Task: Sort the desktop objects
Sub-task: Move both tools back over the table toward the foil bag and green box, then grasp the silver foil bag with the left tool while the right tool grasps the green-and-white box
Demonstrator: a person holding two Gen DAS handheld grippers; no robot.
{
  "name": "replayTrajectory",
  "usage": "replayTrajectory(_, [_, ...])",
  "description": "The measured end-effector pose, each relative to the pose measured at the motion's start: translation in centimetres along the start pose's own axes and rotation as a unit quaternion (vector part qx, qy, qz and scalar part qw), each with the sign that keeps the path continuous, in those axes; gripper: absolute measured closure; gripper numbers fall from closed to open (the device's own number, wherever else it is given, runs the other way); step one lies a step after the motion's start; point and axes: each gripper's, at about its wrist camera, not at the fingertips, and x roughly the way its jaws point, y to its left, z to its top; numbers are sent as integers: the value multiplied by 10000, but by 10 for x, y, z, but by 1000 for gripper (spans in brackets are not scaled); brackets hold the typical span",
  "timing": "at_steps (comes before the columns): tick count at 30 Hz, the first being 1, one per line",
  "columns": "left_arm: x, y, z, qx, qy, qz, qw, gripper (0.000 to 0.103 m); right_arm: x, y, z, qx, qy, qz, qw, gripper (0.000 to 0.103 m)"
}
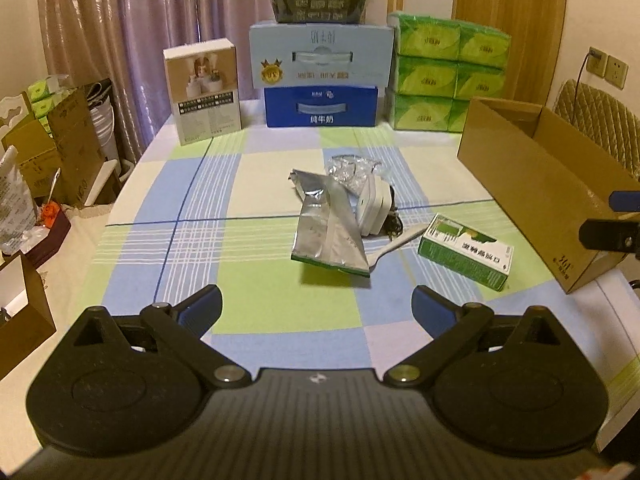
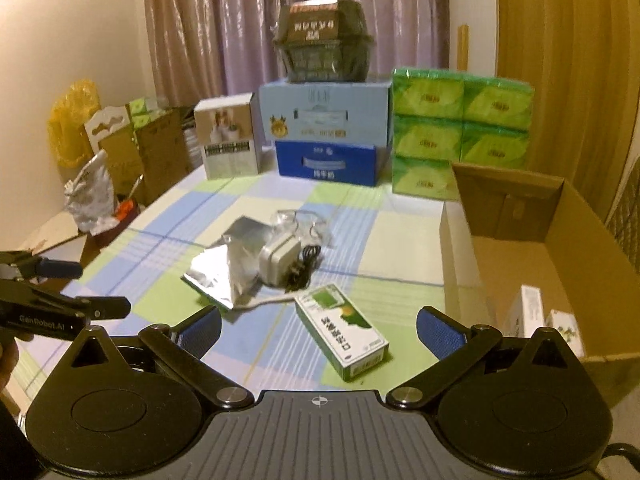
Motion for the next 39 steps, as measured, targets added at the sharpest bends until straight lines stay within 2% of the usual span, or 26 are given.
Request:
replayTrajectory(14, [72, 7, 5, 233, 396, -151, 9988, 4, 76, -3, -24, -607, 581, -29, 9965, 2])
replayTrajectory(20, [107, 9, 21, 282, 507, -205, 9981, 8, 114, -13, -20, -664, 830, -15, 9943, 2])
replayTrajectory(31, [166, 2, 37, 410, 805, -430, 9950, 8, 161, -27, -13, -823, 1183, -109, 9895, 3])
replayTrajectory(33, [173, 1, 39, 408, 840, -449, 9946, 10, 168, -27, -14, -877, 1249, -105, 9882, 5])
replayTrajectory(39, [182, 1, 42, 375, 918, -547, 9936, 28, 180, -26, -16, -1049, 1337, -201, 9852, 20])
